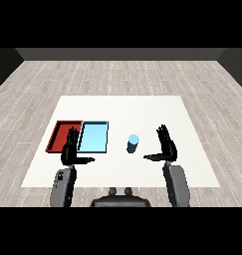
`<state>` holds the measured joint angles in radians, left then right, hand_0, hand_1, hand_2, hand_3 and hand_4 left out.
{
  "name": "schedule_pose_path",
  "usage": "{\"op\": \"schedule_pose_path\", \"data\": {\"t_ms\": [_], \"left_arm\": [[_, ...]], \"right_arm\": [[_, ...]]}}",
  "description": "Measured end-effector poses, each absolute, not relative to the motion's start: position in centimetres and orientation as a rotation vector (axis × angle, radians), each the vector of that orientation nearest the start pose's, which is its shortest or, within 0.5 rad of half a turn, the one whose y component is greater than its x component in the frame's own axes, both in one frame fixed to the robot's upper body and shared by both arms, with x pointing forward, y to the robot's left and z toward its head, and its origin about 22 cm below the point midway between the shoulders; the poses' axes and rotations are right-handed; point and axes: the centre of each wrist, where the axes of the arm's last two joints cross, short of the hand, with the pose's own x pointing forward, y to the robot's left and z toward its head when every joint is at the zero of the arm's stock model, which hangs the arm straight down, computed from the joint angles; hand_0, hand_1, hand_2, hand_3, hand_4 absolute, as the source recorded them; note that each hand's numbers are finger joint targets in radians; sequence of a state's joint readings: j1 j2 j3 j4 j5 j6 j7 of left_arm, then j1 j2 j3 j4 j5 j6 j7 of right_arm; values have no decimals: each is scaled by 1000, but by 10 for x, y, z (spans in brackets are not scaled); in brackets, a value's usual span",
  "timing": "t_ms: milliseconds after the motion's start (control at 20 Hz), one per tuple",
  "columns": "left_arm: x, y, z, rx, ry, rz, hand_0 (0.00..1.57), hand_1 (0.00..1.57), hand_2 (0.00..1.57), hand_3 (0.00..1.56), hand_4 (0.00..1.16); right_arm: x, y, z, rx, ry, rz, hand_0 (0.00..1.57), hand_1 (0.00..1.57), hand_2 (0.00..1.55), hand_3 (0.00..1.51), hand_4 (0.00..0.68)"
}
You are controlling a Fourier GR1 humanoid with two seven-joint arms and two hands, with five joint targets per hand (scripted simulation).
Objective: Pick the blue can and put it in the blue box
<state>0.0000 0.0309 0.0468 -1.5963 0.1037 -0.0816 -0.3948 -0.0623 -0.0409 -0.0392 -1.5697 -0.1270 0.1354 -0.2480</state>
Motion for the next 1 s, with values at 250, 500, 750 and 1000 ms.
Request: {"op": "schedule_pose_path", "data": {"t_ms": [250, 500, 750, 1000], "left_arm": [[237, 248, -3, -99, -2008, 63, 0, 0, 0, 0, 0], [238, 245, -2, -100, -2008, 67, 0, 0, 0, 0, 0], [241, 248, -1, -99, -2002, 69, 0, 0, 0, 0, 0], [246, 248, -1, -110, -2006, 81, 0, 0, 0, 0, 0]], "right_arm": [[262, -235, 15, 192, -1885, 0, 0, 0, 0, 0, 0], [264, -243, 5, 182, -1860, -12, 0, 0, 0, 0, 0], [270, -252, -1, 209, -1817, -24, 0, 0, 0, 0, 0], [276, -242, -8, 220, -1775, -56, 0, 0, 0, 0, 0]]}}
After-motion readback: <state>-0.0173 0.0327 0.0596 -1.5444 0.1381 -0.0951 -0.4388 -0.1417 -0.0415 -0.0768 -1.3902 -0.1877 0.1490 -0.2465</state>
